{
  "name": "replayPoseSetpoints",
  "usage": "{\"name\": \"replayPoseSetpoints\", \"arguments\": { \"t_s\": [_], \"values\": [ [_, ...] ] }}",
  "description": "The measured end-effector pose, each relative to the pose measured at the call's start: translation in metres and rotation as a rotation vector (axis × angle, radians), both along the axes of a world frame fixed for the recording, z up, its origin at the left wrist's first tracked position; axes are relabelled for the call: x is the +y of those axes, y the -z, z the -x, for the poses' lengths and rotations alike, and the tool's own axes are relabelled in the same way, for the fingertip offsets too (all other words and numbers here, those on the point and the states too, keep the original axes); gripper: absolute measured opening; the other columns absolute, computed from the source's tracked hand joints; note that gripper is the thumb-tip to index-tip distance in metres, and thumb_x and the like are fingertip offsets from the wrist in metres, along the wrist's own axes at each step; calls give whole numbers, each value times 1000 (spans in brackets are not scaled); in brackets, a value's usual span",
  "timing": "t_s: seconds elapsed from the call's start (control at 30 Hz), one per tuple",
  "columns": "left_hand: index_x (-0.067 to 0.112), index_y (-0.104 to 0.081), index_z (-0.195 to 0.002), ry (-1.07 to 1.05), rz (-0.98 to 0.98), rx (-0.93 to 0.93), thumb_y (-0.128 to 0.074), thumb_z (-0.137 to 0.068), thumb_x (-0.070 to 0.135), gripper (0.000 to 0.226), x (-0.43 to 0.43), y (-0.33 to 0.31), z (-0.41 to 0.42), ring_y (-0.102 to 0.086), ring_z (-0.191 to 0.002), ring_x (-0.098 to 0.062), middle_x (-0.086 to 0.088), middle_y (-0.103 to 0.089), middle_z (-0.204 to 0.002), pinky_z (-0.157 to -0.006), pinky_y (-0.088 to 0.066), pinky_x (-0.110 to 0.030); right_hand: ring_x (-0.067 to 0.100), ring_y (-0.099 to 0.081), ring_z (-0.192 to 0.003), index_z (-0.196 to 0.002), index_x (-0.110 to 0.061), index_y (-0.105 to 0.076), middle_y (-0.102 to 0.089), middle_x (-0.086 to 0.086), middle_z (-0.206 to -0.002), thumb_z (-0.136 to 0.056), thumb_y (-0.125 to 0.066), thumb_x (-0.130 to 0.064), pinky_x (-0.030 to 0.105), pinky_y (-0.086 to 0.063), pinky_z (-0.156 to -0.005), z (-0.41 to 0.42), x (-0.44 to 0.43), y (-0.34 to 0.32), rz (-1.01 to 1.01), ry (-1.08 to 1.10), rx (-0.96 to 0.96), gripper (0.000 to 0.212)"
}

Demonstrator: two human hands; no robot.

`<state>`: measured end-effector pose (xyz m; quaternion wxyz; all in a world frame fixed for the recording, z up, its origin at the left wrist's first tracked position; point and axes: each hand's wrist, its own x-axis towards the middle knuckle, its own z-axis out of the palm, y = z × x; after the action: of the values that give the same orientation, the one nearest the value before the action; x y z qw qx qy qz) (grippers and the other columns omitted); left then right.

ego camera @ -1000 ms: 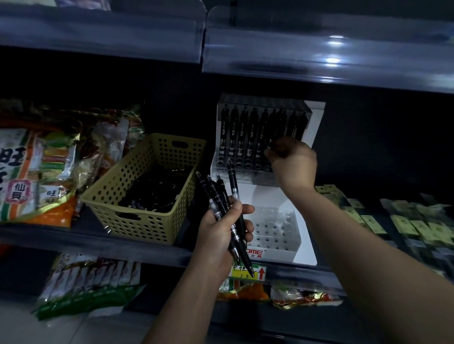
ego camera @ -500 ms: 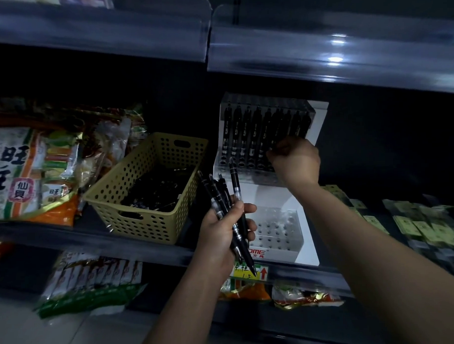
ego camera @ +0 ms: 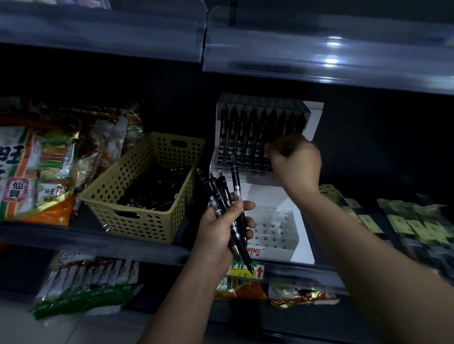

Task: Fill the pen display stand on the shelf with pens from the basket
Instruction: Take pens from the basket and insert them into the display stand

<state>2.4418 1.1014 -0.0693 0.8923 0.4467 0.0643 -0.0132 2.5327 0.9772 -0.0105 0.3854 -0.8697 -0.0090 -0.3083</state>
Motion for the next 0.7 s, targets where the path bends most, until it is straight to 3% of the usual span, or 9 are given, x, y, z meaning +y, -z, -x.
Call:
{"name": "replayPoseSetpoints", "arguments": {
  "t_s": [0.03,0.1,0.17,0.23,0.3,0.43,0.53,0.7],
  "values": [
    [8,-54,-97,5,14,-4,-52,-94,5,5,-1,-1,0,-55,-52,-18,-9,-68,-82,-43,-43,-25,21,-63,-77,-86,-14,-71,-67,-1,-75,-87,-67,-33,31,-49,-67,10,3,-2,-49,-74,-4,20],
    [11,-55,-95,15,45,-19,-53,-93,5,7,-3,-3,1,-54,-52,-18,-8,-66,-81,-43,-43,-25,13,-63,-70,-75,-19,-71,-66,-6,-68,-86,-66,-38,29,-48,-65,27,10,-5,-86,-266,168,22],
    [11,-56,-94,15,58,-27,-54,-92,6,6,-5,-4,2,-55,-52,-18,-6,-64,-78,-44,-44,-25,10,-65,-76,-70,-18,-71,-71,-4,-75,-82,-70,-40,29,-51,-70,37,14,-10,-93,-440,424,25],
    [11,-57,-94,18,61,-33,-55,-92,8,5,-5,-4,3,-57,-53,-18,-5,-64,-77,-46,-46,-26,-1,-63,-70,-72,-10,-70,-72,-1,-80,-82,-72,-30,19,-48,-63,41,14,-16,-142,-560,553,22],
    [11,-58,-96,30,52,-27,-55,-92,10,5,-5,-4,4,-59,-54,-20,-6,-66,-77,-48,-50,-28,-3,-54,-54,-71,-10,-68,-67,-4,-69,-85,-70,-24,15,-39,-49,41,13,-21,-221,-581,532,20],
    [9,-55,-93,50,-5,17,-53,-94,10,2,-5,-2,3,-49,-43,-14,-9,-67,-77,-40,-40,-22,8,-55,-52,-75,-12,-65,-64,-2,-64,-91,-63,-26,23,-37,-46,34,5,-22,-342,-529,456,21],
    [9,-54,-88,81,73,33,-54,-92,13,5,-5,-2,1,-42,-36,-9,-7,-67,-71,-36,-31,-18,9,-58,-56,-87,-9,-65,-64,-1,-68,-87,-66,-14,19,-41,-46,31,-2,-19,-531,-672,578,5],
    [12,-69,-84,183,200,30,-58,-81,23,16,-3,-2,1,-39,-35,-7,-4,-64,-69,-34,-28,-15,10,-61,-59,-92,-4,-65,-64,4,-70,-78,-66,-4,16,-44,-47,30,-8,-12,-608,-830,812,14]
  ]
}}
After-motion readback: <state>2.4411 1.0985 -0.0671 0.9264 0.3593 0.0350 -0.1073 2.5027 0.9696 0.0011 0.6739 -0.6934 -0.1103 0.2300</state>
